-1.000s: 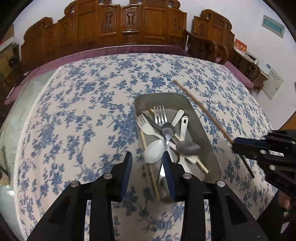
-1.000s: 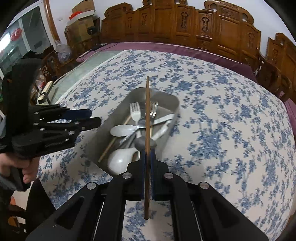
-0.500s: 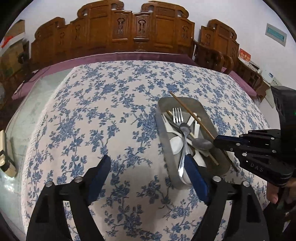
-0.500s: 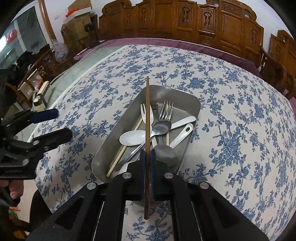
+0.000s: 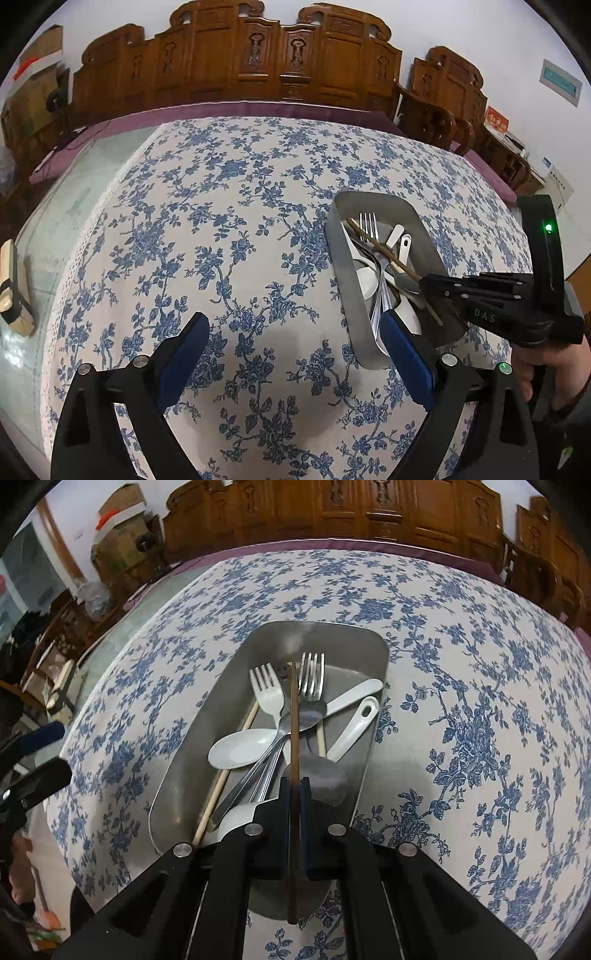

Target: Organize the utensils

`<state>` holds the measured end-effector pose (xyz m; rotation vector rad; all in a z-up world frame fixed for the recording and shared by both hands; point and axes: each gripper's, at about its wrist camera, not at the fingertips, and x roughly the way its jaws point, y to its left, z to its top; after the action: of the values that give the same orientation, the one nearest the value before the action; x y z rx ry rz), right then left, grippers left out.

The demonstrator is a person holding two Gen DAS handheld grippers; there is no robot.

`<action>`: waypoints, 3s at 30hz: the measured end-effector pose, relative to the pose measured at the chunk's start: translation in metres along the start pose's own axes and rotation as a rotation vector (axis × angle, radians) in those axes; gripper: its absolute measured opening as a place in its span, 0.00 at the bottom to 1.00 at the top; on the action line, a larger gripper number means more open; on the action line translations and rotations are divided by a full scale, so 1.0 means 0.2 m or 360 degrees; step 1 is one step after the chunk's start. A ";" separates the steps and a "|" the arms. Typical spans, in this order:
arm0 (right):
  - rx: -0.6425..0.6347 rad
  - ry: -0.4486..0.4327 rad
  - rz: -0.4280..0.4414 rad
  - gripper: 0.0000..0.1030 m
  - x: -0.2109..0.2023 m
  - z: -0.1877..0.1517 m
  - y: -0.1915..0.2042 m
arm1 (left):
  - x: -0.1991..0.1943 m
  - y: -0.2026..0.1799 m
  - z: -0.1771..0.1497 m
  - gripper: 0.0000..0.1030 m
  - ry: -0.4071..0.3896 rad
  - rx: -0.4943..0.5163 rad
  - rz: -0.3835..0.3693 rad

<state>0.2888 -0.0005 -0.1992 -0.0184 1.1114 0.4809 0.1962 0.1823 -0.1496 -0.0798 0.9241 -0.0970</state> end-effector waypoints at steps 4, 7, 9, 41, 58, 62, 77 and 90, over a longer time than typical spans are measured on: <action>0.0061 0.0008 0.0032 0.06 0.03 0.01 -0.02 | -0.01 -0.01 0.00 0.87 -0.0004 0.0012 -0.0001; 0.0068 -0.0007 0.0041 0.06 0.02 0.02 -0.02 | -0.02 -0.02 0.00 0.87 -0.0008 0.0009 -0.0004; 0.0077 -0.0015 0.0061 0.06 0.02 0.04 -0.02 | -0.02 -0.02 0.00 0.87 -0.0011 0.0010 -0.0004; -0.0110 -0.0089 0.0172 0.11 -0.14 0.04 0.10 | -0.11 -0.11 0.03 0.87 -0.0064 0.0014 0.0005; -0.0119 -0.0501 -0.0023 0.76 -0.85 -0.28 -0.09 | -0.40 -0.45 -0.05 0.92 -0.0228 0.0034 0.0098; -0.0080 -0.0572 -0.0095 0.96 -0.99 -0.41 -0.17 | -0.46 -0.55 -0.10 0.92 -0.0265 0.0031 0.0097; 0.0009 -0.0837 -0.0276 0.97 -1.47 -0.78 -0.28 | -0.78 -0.92 -0.25 0.92 -0.0422 0.0106 0.0089; -0.0028 -0.1139 -0.0327 0.97 -1.91 -0.87 -0.17 | -1.17 -1.03 -0.25 0.92 -0.0661 0.0113 0.0123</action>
<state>0.0182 -0.2122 0.0440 0.0233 0.3964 0.2736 0.0073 0.0035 0.0284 0.0025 0.5074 -0.0387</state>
